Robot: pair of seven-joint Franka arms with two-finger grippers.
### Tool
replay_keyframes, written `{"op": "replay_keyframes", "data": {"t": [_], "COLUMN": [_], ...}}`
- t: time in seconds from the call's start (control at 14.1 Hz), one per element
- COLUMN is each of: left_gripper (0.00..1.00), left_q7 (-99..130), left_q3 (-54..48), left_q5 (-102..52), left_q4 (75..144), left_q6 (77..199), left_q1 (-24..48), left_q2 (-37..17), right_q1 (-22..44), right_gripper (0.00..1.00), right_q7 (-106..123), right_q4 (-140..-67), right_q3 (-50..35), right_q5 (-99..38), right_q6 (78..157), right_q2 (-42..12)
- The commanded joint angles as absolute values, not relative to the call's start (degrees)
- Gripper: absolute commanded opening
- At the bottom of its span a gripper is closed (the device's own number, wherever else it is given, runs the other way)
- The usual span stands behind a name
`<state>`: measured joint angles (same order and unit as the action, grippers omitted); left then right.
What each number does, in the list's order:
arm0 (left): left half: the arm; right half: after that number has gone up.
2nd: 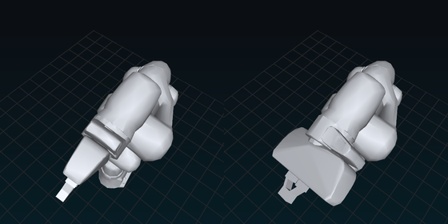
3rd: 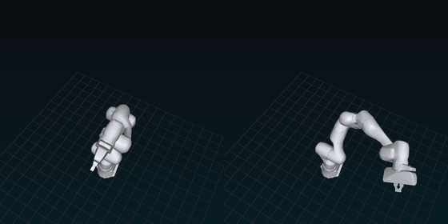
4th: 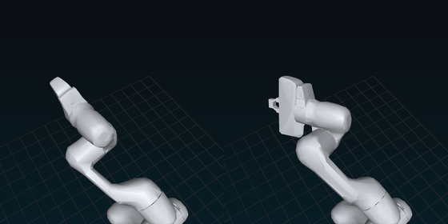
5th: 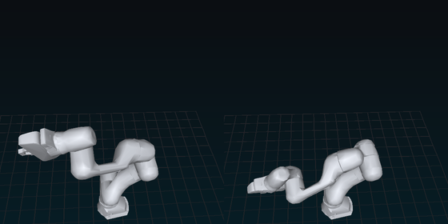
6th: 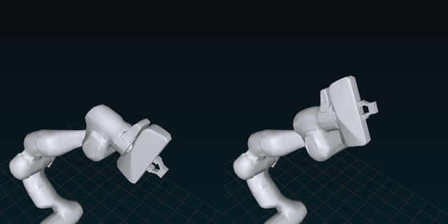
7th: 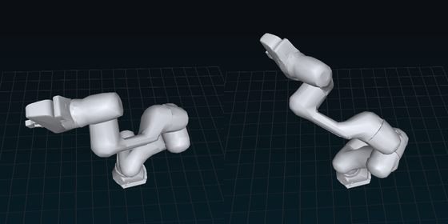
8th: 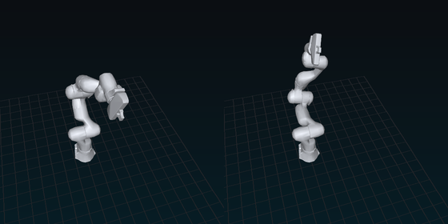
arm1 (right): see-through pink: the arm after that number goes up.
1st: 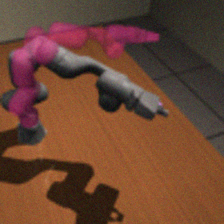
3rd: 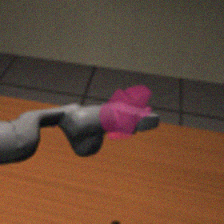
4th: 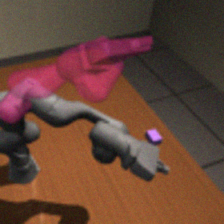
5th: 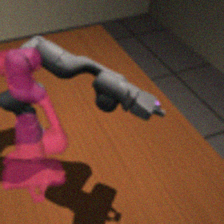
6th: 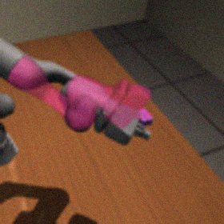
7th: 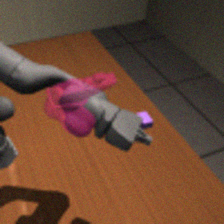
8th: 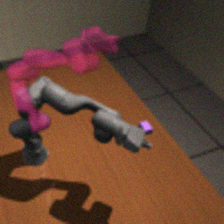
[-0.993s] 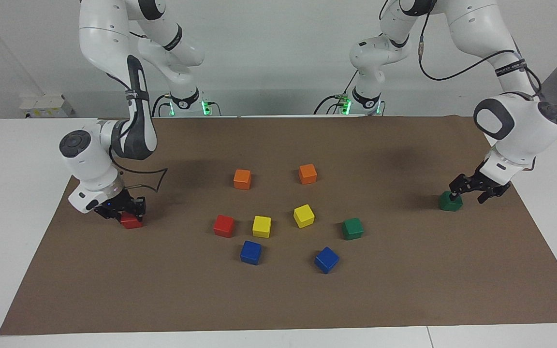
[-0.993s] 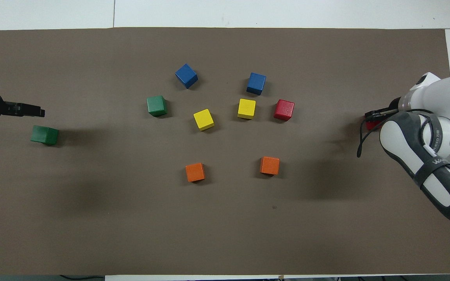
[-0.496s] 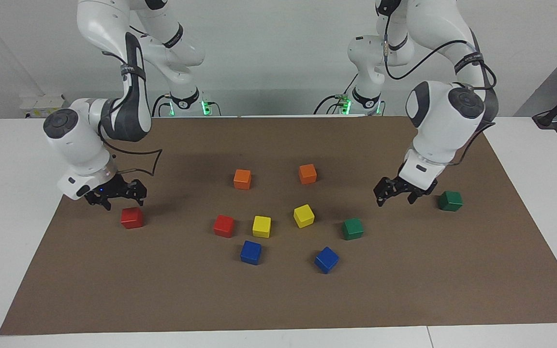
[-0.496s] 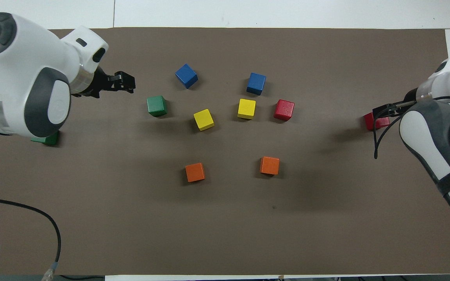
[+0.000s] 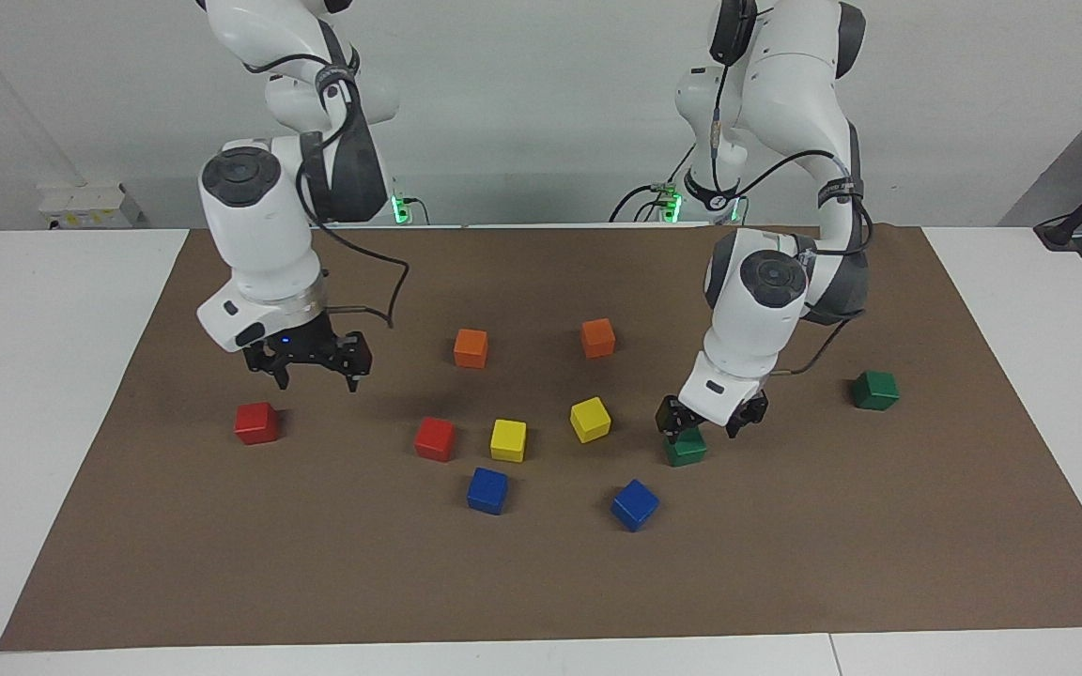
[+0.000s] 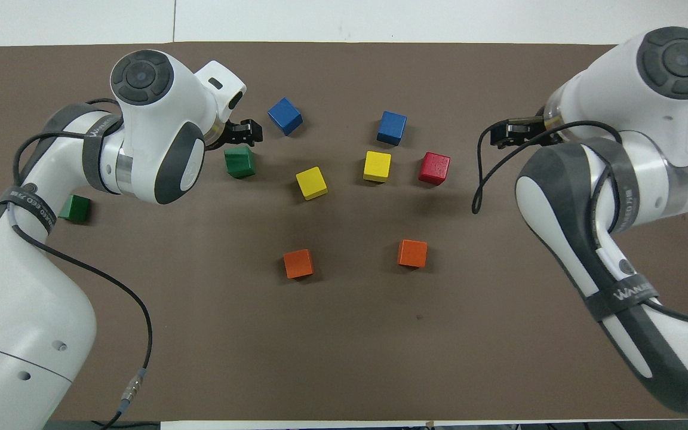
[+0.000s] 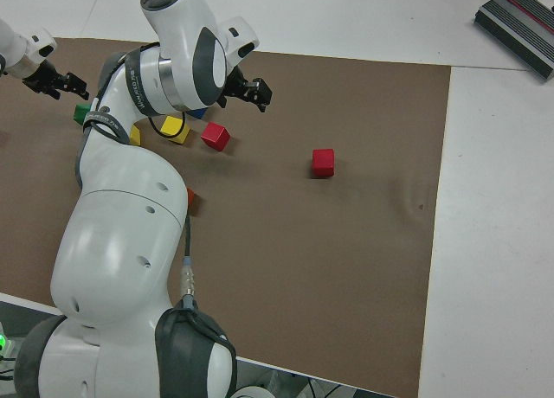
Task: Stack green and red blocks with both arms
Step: 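Reach the left gripper to the other green cube while the right gripper reaches red, then grasp the green cube with the left gripper while the right gripper grasps red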
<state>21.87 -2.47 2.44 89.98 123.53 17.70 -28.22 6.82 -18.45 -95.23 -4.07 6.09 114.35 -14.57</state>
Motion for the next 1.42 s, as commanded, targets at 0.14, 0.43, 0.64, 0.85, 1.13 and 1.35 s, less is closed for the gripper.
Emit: {"op": "replay_keyframes", "data": {"t": [0.14,0.43,0.64,0.85,1.13,1.35], "left_gripper": [1.0,1.0,1.0,1.0,0.97,0.76], "left_q7": [23.03,24.08,25.13,26.01,26.01,26.1], "left_q3": [-1.58,-1.58,-1.67,-1.67,-1.58,-1.49], "left_q5": [4.04,4.04,4.04,4.04,4.04,5.53], "left_q4": [95.26,97.55,98.7,98.79,100.46,101.42], "left_q6": [131.73,133.85,134.21,134.64,138.52,138.6], "left_q1": [17.4,17.58,18.19,18.72,18.63,19.25], "left_q2": [-28.3,-28.39,-28.3,-28.3,-28.39,-28.3], "right_q1": [11.33,11.95,11.95,13.44,13.71,13.62], "right_gripper": [1.0,1.0,1.0,1.0,1.0,1.0], "right_q7": [-31.08,-38.22,-39.28,-40.08,-39.73,-39.38], "right_q4": [-92.2,-92.2,-92.29,-92.46,-92.72,-93.34], "right_q3": [-4.48,-4.57,-4.57,-4.57,-4.57,-4.57], "right_q5": [6.94,7.21,7.03,6.06,6.77,6.77], "right_q6": [119.52,123.03,123.75,126.02,129.37,130.43], "right_q2": [-20.29,-23.81,-25.04,-26.1,-27.33,-27.95]}}
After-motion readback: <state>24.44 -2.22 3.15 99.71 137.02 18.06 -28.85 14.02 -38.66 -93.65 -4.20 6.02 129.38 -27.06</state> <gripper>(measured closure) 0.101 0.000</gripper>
